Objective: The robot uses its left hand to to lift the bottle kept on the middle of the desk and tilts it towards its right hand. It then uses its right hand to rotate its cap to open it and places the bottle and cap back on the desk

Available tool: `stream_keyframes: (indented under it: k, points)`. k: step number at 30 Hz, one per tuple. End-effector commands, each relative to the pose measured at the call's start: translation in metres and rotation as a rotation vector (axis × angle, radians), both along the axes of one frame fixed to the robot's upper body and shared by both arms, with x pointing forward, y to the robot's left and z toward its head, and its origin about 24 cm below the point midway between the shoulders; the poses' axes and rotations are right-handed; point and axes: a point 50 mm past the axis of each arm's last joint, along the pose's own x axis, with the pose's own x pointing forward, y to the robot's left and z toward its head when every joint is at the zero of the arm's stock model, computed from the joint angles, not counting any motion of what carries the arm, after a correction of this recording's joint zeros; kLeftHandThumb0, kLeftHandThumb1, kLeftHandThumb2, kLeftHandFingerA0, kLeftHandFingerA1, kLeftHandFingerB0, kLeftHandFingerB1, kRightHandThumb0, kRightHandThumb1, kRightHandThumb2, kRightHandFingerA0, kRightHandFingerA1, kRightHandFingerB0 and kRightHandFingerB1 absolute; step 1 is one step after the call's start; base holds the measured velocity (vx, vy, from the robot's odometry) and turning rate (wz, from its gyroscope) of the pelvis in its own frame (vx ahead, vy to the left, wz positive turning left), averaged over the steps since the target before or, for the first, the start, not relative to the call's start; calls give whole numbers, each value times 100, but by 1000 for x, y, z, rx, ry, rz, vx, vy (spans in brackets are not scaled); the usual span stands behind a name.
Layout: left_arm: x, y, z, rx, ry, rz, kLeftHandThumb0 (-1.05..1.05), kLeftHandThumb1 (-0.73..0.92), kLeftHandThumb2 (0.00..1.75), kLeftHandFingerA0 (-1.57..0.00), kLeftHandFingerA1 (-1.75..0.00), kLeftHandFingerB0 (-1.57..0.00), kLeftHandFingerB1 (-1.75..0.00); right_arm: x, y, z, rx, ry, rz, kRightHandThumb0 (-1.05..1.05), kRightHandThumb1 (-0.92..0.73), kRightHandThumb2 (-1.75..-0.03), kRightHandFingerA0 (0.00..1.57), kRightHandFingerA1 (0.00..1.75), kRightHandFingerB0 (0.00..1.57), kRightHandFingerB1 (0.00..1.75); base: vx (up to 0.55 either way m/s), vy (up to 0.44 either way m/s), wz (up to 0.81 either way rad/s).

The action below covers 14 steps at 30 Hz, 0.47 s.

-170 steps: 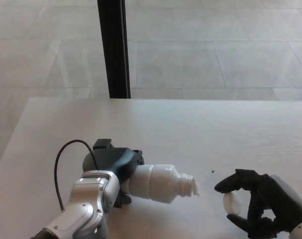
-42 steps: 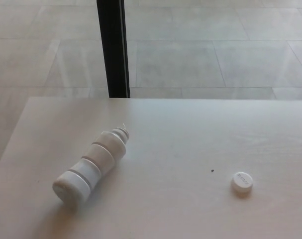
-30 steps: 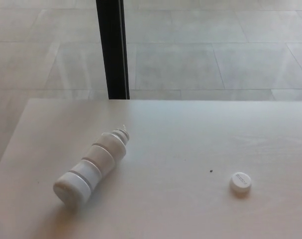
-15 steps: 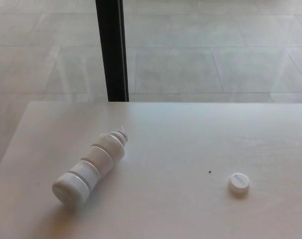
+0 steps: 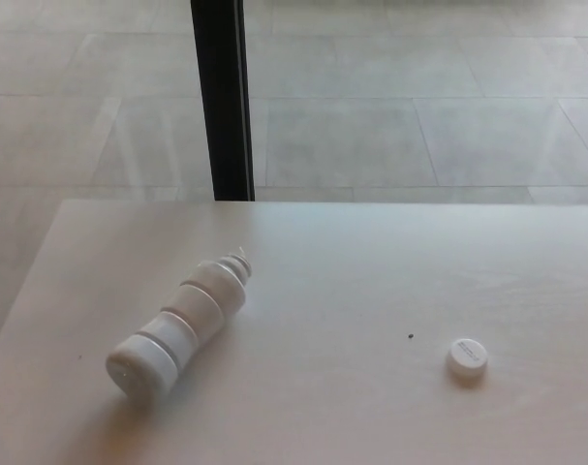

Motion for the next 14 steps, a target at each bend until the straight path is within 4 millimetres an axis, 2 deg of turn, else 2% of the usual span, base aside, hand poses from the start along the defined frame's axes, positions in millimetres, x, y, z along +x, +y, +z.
stream_keyframes:
  k: [1, 2, 3, 4, 5, 7, 8, 9, 10, 11, 12, 14]
  points:
    - [-11, 20, 14, 265, 3, 4, -104, 65, 126, -6, -38, 0, -44, -22, 11, -14, 146, -38, -54, -33, -58, -109, 4, 54, 0, 49, 0, 0, 0]
    - [-11, 20, 14, 268, 4, 12, -104, 65, 126, -6, -38, 0, -44, -22, 11, -14, 147, -40, -52, -33, -58, -109, 4, 54, 0, 49, 0, 0, 0]
    - [-10, 20, 13, 263, -9, 17, -105, 66, 126, -6, -39, 0, -44, -22, 11, -14, 142, -32, -55, -60, -60, -86, 13, 56, 9, 40, 0, 0, 0]
    - [-10, 20, 13, 260, -17, 14, -105, 66, 126, -6, -39, 0, -44, -22, 11, -14, 140, -28, -51, -60, -60, -86, 13, 56, 9, 40, 0, 0, 0]
    - [-10, 20, 13, 266, -19, 16, -104, 66, 126, -4, -37, 0, -43, -23, 11, -14, 142, -29, -52, -56, -75, -64, 12, 52, 14, 28, 0, 0, 0]
    - [-8, 21, 14, 275, -34, -7, -104, 66, 126, -4, -36, 0, -45, -23, 13, -14, 137, -17, -39, -58, -74, -64, 12, 51, 15, 28, 0, 0, 0]
    - [-8, 21, 13, 260, -19, -1, -105, 66, 127, -8, -38, 0, -43, -23, 13, -15, 147, -38, -31, -33, -58, -109, 4, 55, 0, 50, 0, 0, 0]
    - [-8, 21, 13, 260, -14, -4, -105, 66, 127, -8, -38, 0, -43, -23, 14, -15, 149, -38, -27, -33, -58, -109, 4, 55, 0, 50, 0, 0, 0]
    - [-8, 20, 13, 258, -14, -5, -105, 60, 112, 0, -43, 0, -48, -23, 14, -15, 141, -26, -25, -56, -75, -63, 16, 50, 16, 29, 0, 0, 0]
    - [-8, 20, 12, 257, -24, -4, -104, 65, 126, -9, -39, 0, -43, -23, 14, -15, 138, -14, -12, -33, -58, -109, 4, 54, 0, 50, 0, 0, 0]
    - [-8, 20, 12, 259, -29, -24, -105, 67, 127, -4, -35, 0, -44, -23, 14, -15, 137, -6, -14, -33, -58, -109, 4, 54, 0, 49, 0, 0, 0]
    - [-9, 20, 12, 246, -33, 1, -105, 65, 125, -5, -36, 0, -43, -27, 13, -15, 138, -2, -16, -33, -58, -109, 4, 54, 0, 50, 0, 0, 0]
